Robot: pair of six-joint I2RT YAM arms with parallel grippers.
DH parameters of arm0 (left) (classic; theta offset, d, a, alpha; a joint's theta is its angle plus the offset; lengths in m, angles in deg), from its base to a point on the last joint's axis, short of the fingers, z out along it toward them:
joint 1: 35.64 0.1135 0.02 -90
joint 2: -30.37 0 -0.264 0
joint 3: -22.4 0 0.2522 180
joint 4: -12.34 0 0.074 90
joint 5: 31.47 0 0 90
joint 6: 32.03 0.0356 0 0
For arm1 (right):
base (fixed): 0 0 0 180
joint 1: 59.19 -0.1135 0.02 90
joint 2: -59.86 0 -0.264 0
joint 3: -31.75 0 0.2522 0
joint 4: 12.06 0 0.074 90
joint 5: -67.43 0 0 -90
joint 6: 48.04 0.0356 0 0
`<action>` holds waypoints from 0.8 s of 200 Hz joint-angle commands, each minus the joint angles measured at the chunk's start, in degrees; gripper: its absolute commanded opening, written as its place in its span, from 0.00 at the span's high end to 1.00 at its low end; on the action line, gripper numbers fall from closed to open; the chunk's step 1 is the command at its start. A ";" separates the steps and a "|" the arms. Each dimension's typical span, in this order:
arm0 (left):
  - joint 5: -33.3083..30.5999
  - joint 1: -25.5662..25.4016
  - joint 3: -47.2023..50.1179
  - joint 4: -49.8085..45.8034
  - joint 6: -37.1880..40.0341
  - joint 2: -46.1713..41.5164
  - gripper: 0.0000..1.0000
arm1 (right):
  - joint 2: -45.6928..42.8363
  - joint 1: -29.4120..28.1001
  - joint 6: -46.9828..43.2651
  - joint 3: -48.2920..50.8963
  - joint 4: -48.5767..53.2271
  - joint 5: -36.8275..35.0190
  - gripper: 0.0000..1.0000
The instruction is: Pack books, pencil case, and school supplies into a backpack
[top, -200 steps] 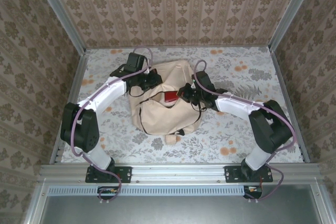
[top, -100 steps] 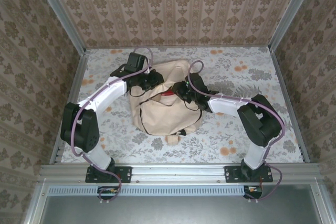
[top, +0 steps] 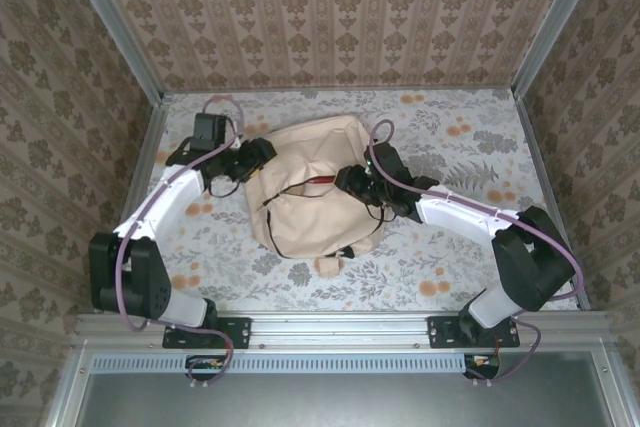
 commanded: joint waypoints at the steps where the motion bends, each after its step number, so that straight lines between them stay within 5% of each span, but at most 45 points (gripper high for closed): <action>1: -1.62 3.38 6.09 -2.85 1.63 -3.13 0.43 | 0.84 -2.87 -7.04 -5.18 12.41 -1.00 0.61; 57: 1.14 6.53 16.64 -1.59 3.91 -8.90 0.45 | 6.30 -14.10 -17.50 -21.31 27.33 -12.31 0.48; 106: -1.26 0.86 16.33 -1.14 7.22 -7.96 0.44 | 8.63 -15.73 -20.28 -26.31 29.84 -12.79 0.35; 160: 3.23 0.53 15.21 6.99 1.37 -1.65 0.44 | 7.17 -15.72 -20.99 -27.16 30.53 -13.65 0.34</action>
